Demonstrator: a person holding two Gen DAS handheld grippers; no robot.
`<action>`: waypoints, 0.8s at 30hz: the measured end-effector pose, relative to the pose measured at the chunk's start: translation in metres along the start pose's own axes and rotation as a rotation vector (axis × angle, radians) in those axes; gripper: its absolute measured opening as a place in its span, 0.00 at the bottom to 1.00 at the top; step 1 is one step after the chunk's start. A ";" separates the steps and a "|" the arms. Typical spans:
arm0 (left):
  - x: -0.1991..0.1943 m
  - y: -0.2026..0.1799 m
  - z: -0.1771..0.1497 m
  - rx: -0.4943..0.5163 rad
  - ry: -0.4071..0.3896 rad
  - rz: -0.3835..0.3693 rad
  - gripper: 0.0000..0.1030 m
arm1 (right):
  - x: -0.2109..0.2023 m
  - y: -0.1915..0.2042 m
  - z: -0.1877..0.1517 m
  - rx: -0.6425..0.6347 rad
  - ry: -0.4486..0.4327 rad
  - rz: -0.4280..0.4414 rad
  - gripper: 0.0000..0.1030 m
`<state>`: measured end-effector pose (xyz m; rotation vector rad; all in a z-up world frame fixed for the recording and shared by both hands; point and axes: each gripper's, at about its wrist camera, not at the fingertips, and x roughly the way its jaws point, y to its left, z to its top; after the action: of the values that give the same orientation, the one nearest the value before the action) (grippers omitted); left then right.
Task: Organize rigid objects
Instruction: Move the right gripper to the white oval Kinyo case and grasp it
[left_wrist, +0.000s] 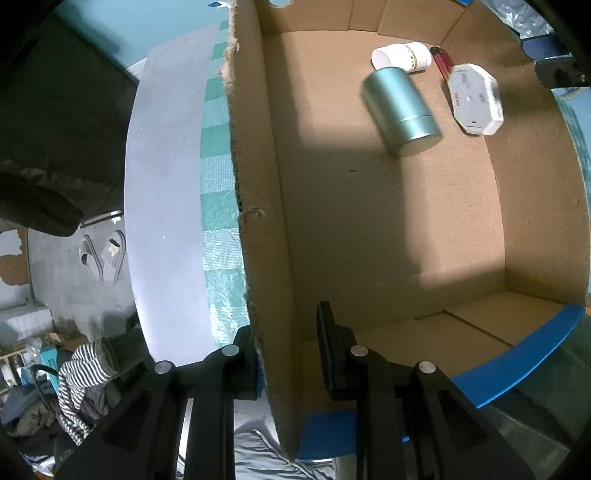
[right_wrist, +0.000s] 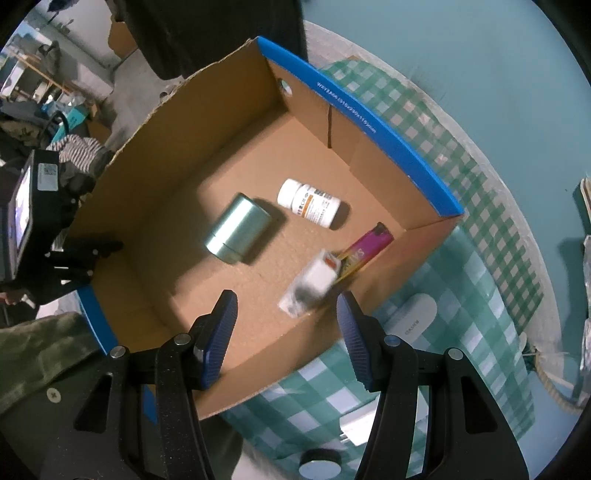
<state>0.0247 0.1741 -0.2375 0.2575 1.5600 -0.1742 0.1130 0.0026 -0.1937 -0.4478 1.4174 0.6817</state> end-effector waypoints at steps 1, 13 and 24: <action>0.000 0.000 0.000 -0.001 0.001 -0.001 0.22 | -0.002 -0.001 -0.001 0.005 -0.005 -0.002 0.55; 0.005 -0.001 0.002 -0.002 0.013 0.006 0.22 | -0.021 -0.048 -0.018 0.183 -0.057 -0.012 0.68; 0.005 -0.001 0.001 -0.001 0.015 0.006 0.22 | 0.025 -0.144 -0.047 0.588 0.007 0.038 0.69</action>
<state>0.0258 0.1734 -0.2425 0.2630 1.5740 -0.1667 0.1748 -0.1300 -0.2404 0.0399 1.5547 0.2664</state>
